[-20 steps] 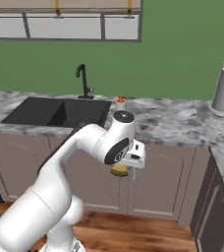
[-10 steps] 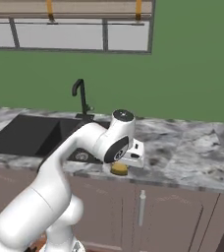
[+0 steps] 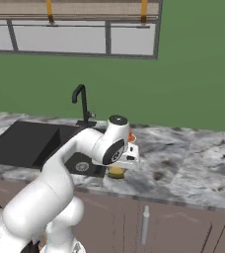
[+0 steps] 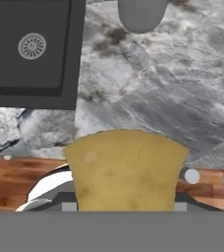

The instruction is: Restock the sink supplies by placing the sponge and soap dispenser on the counter and next to the sink. Make sure the soap dispenser is upright.

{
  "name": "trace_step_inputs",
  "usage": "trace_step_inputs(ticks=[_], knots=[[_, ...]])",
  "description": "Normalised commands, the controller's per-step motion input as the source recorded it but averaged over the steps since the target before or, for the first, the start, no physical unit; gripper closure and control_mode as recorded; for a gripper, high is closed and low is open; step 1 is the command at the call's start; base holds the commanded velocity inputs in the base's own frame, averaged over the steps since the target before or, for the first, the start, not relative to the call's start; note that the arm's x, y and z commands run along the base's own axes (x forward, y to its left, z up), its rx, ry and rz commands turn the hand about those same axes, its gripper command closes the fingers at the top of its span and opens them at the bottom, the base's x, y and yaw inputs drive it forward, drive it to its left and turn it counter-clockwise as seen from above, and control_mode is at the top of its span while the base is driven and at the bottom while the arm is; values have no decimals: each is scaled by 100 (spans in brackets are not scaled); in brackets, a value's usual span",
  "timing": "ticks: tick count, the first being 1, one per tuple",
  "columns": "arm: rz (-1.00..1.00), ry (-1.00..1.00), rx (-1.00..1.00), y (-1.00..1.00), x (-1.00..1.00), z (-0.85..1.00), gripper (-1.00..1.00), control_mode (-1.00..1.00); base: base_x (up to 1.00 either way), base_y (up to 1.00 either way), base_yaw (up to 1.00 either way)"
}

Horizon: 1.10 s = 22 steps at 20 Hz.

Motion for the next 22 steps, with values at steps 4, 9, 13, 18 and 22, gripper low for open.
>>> trace_step_inputs(ticks=[4,9,13,18,22], knots=[[15,11,-10,49,62,-84,100,-100,0,0,0],[18,1,-3,9,29,-55,100,-100,0,0,0],[15,0,0,-1,15,-34,100,-100,0,0,0],[16,0,0,-5,16,-11,100,-100,0,0,0],[17,0,0,-5,21,-8,100,-100,0,0,0]])
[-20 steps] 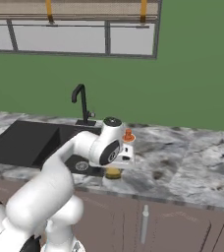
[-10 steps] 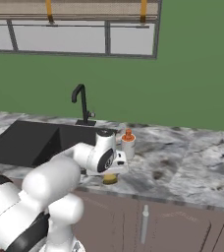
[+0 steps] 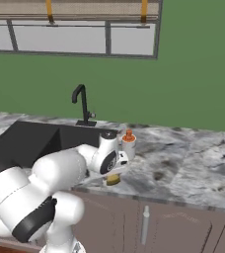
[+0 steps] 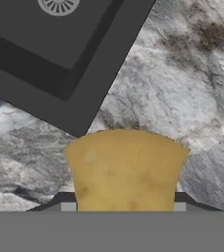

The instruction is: Restock the sink supplies by placing the sponge and soap dispenser on the counter and next to the sink. Make sure the soap dispenser is upright.

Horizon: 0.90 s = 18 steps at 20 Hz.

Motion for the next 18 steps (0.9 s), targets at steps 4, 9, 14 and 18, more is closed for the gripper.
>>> trace_step_inputs(ticks=[4,9,14,18], knots=[[15,0,0,-2,23,-24,100,-100,0,0,0],[13,0,0,-1,14,-21,-100,-100,0,0,0],[12,0,0,-6,4,0,-100,-100,0,0,0],[2,-3,-1,11,-19,28,-100,-100,0,0,0]])
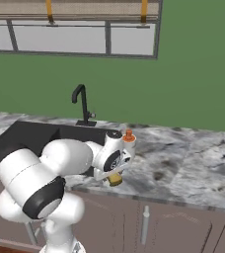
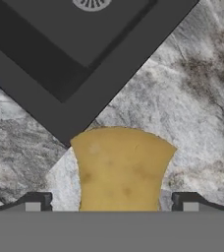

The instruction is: Restock the sink supplies by placing the sponge and soap dispenser on the counter and next to the sink. Make sure the soap dispenser is upright.

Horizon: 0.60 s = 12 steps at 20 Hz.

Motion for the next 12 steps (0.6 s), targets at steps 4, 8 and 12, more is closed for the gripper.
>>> trace_step_inputs(ticks=[4,8,12], knots=[[0,-5,-9,39,-37,84,-100,-100,0,0,0],[0,-3,-11,35,-40,80,-100,-100,0,0,0],[0,-4,-10,36,-52,81,-100,-100,0,0,0]])
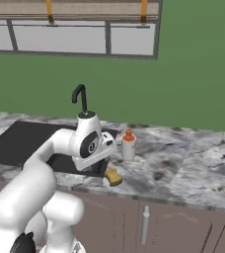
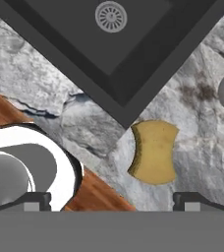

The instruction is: Restock the sink supplies by placing the sponge and soap dispenser on the counter and next to the sink. Make sure the soap dispenser is upright.

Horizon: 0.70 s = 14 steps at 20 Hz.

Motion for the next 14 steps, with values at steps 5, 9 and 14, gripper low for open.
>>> trace_step_inputs(ticks=[5,9,14], knots=[[0,-6,-10,45,-31,59,-100,-100,0,0,0],[0,-2,-2,25,-3,2,-100,-100,0,0,0],[-1,-7,-1,7,-12,31,-100,-100,0,0,0]])
